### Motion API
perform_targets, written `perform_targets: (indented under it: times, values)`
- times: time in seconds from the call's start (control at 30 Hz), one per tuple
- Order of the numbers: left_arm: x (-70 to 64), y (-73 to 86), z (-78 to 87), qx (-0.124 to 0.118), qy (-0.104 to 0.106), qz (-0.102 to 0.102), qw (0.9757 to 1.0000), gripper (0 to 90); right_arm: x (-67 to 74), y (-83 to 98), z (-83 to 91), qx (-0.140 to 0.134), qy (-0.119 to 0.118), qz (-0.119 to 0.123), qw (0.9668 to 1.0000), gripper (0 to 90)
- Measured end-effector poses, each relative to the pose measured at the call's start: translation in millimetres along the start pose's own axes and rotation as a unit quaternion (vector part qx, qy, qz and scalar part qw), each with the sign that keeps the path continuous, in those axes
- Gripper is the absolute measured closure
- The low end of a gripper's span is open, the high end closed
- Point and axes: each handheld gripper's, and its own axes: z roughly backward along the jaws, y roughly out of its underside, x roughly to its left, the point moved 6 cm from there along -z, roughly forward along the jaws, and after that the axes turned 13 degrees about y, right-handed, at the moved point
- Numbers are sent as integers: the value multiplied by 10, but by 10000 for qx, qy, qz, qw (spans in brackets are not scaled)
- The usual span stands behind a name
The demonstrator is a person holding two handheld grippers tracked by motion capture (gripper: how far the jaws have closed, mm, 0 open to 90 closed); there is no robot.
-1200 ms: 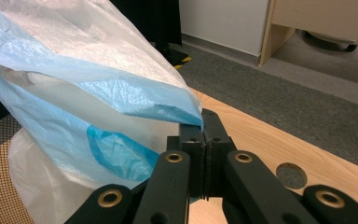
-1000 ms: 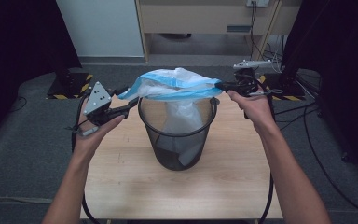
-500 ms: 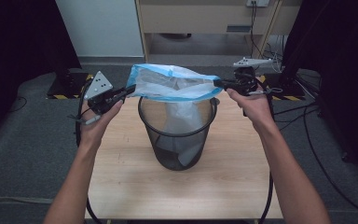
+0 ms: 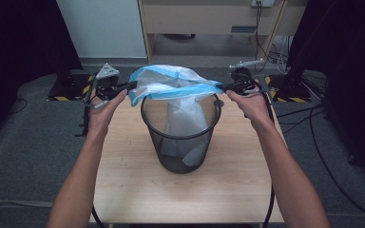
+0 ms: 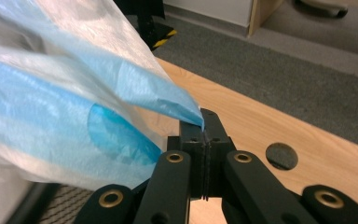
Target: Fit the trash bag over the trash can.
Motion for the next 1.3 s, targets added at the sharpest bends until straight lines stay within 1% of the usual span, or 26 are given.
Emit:
perform_targets:
  times: [0.03, 0.07, 0.1, 0.2, 0.23, 0.3, 0.37, 0.43, 0.5, 0.53, 0.63, 0.73, 0.8, 0.83, 0.87, 0.9, 0.93, 0.97, 1.0, 1.03, 1.07, 1.1, 1.13, 1.23, 1.27, 1.3]
  values:
    - [19, 24, -30, 49, 16, 39, 10000, 896, -9, 22, -21, 49, 12, 13, 10000, 899]
    - [52, 79, -89, 208, 61, 134, 9997, 896, -20, 78, -54, 185, 29, 23, 9998, 899]
    - [52, 79, -89, 208, 61, 134, 9997, 896, -20, 78, -54, 185, 29, 23, 9998, 899]
    - [64, 167, -180, 469, 113, 179, 9987, 896, -46, 190, -93, 388, 32, 39, 9992, 900]
    - [67, 196, -197, 533, 105, 190, 9983, 896, -46, 190, -93, 388, 32, 39, 9992, 900]
    - [45, 259, -232, 632, 214, 265, 9974, 896, -61, 231, -83, 428, 12, 27, 9991, 900]
    - [42, 317, -252, 746, 245, 321, 9964, 896, -79, 266, -60, 452, 11, 24, 9990, 899]
    - [46, 367, -252, 869, 204, 281, 9956, 896, -97, 286, -26, 444, 2, 1, 9990, 899]
    - [25, 419, -255, 937, 258, 297, 9948, 896, -120, 312, 35, 415, 10, 12, 9991, 899]
    - [25, 478, -254, 1118, 170, 218, 9933, 896, -121, 318, 53, 412, 6, 26, 9991, 899]
    - [15, 523, -263, 1155, 213, 262, 9927, 896, -127, 332, 96, 404, 23, 52, 9992, 899]
    - [1, 584, -264, 1183, 267, 211, 9924, 895, -121, 353, 150, 380, -22, 26, 9993, 898]
    - [-22, 582, -251, 1079, 243, 78, 9938, 883, -106, 373, 176, 316, -68, 23, 9995, 895]
    - [-27, 574, -243, 1005, 184, 57, 9948, 822, -102, 368, 190, 234, -72, 44, 9997, 881]
    - [-6, 546, -202, 767, -68, 98, 9970, 589, -119, 323, 224, -52, -26, 26, 10000, 786]
    - [-6, 546, -202, 767, -68, 98, 9970, 506, -119, 323, 224, -52, -26, 26, 10000, 786]
    - [24, 507, -125, 503, -145, 135, 9985, 471, -135, 260, 276, -295, 10, -41, 9996, 724]
    - [24, 507, -125, 503, -145, 135, 9985, 448, -135, 260, 276, -295, 10, -41, 9996, 724]
    - [33, 493, -100, 412, -184, 136, 9989, 425, -144, 199, 320, -490, 61, -82, 9987, 655]
    - [49, 470, -68, 279, -259, 92, 9992, 425, -144, 199, 320, -490, 61, -82, 9987, 655]
    - [68, 427, -10, 80, -359, 18, 9993, 389, -148, 123, 374, -719, 55, -73, 9974, 623]
    - [68, 427, -10, 80, -359, 18, 9993, 377, -148, 123, 374, -719, 55, -73, 9974, 623]
    - [74, 382, 42, -116, -393, 33, 9992, 366, -129, 73, 410, -834, 12, -56, 9965, 596]
    - [47, 344, 74, -207, -359, -14, 9991, 393, -110, 37, 427, -943, -22, -72, 9955, 562]
    - [26, 323, 83, -211, -357, -83, 9991, 394, -76, 13, 416, -989, -76, -59, 9951, 534]
    - [7, 306, 93, -236, -384, -139, 9989, 394, -76, 13, 416, -989, -76, -59, 9951, 534]
